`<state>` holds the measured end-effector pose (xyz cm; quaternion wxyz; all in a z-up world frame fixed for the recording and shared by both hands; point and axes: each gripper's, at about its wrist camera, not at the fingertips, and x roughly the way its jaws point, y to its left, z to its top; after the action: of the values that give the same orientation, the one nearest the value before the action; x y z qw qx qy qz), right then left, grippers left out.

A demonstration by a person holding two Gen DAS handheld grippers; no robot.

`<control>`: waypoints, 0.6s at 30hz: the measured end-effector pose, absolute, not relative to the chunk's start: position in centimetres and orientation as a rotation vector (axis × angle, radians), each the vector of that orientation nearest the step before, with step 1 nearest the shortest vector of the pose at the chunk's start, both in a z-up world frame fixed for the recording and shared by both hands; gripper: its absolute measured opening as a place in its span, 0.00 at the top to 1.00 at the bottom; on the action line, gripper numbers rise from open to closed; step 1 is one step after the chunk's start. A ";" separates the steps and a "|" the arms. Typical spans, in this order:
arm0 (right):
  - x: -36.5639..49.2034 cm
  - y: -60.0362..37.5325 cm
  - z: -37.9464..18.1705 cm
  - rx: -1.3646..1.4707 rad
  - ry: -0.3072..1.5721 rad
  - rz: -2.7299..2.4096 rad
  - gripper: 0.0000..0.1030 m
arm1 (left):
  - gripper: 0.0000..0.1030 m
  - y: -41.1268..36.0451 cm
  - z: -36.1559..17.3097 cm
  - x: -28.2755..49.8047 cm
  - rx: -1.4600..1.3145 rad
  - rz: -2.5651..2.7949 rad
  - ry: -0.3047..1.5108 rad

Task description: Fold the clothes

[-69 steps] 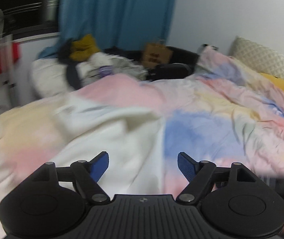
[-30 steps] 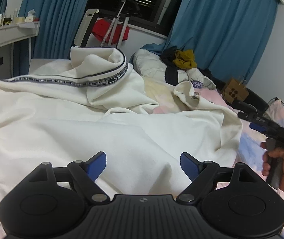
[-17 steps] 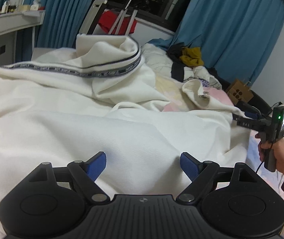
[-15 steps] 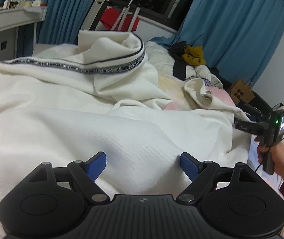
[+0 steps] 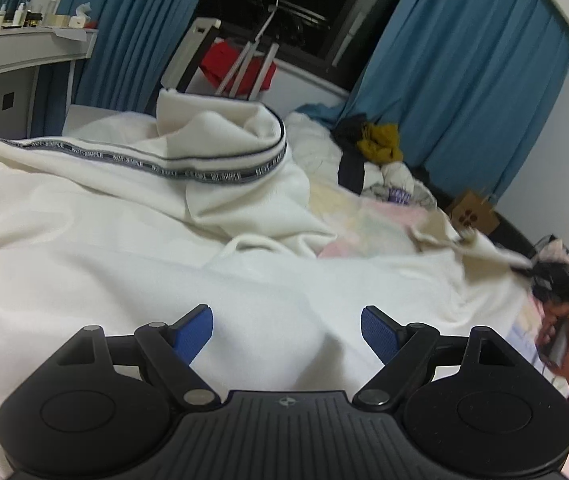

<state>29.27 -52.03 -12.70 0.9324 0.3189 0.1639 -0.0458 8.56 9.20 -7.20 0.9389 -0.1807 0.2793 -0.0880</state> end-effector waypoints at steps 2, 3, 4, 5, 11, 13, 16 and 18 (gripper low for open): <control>27.1 -54.4 -14.2 0.760 0.370 -0.152 0.94 | 0.19 9.5 -6.9 8.4 -0.384 -0.172 0.561; 25.5 -55.4 -15.1 0.804 0.381 -0.175 0.94 | 0.19 9.7 -6.8 8.3 -0.394 -0.170 0.557; 23.7 -56.5 -16.3 0.865 0.391 -0.198 0.94 | 0.19 9.8 -6.7 8.2 -0.403 -0.168 0.554; 22.2 -57.6 -17.4 0.945 0.395 -0.217 0.94 | 0.19 10.1 -6.7 8.1 -0.419 -0.169 0.554; 15.7 -59.8 -21.6 1.208 0.446 -0.345 0.94 | 0.19 10.4 -6.0 6.9 -0.435 -0.170 0.539; 14.6 -59.6 -22.2 1.226 0.467 -0.353 0.94 | 0.19 10.3 -5.9 6.4 -0.438 -0.174 0.540; 14.1 -58.6 -21.4 1.071 0.538 -0.352 0.93 | 0.19 10.1 -5.6 5.8 -0.421 -0.175 0.536; 14.1 -58.2 -20.6 0.976 0.542 -0.338 0.92 | 0.19 9.9 -5.5 5.5 -0.415 -0.176 0.536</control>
<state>14.14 -58.17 -20.62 0.8348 0.4607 0.2557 -0.1598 5.47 9.92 -5.50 0.9394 -0.2032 0.2623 -0.0862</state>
